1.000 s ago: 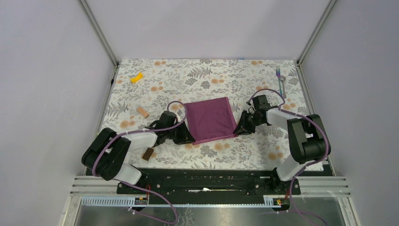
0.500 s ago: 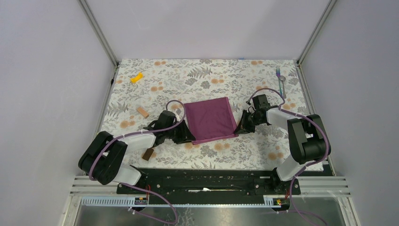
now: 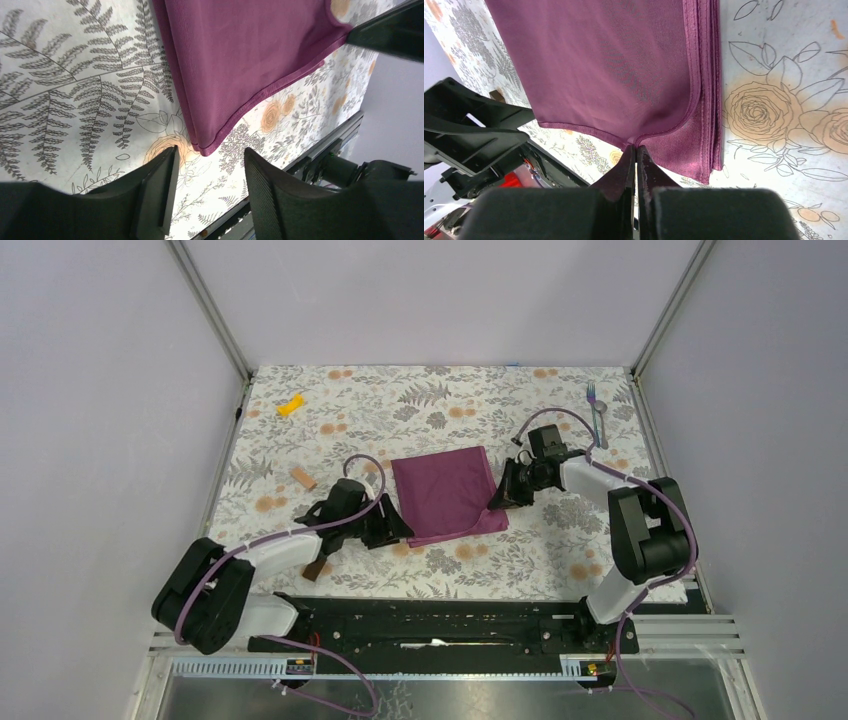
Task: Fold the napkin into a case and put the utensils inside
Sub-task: Fold the top corner of the square-folded napkin at the center of the board.
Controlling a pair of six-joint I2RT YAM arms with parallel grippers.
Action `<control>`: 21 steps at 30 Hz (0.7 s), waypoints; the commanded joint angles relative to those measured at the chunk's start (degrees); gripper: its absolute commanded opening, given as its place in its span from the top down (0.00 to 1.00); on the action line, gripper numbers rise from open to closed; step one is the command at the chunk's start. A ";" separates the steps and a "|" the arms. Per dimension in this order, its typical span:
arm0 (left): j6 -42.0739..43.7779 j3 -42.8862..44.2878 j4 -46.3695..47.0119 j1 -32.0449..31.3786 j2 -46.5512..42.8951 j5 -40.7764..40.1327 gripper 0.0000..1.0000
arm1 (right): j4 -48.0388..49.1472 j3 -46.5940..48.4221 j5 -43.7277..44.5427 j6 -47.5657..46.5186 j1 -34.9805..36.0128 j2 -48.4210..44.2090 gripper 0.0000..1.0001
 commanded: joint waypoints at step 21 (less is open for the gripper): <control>-1.58 -4.44 9.77 1.10 6.18 0.01 0.80 | 7.52 31.89 -3.71 11.33 17.51 25.54 1.00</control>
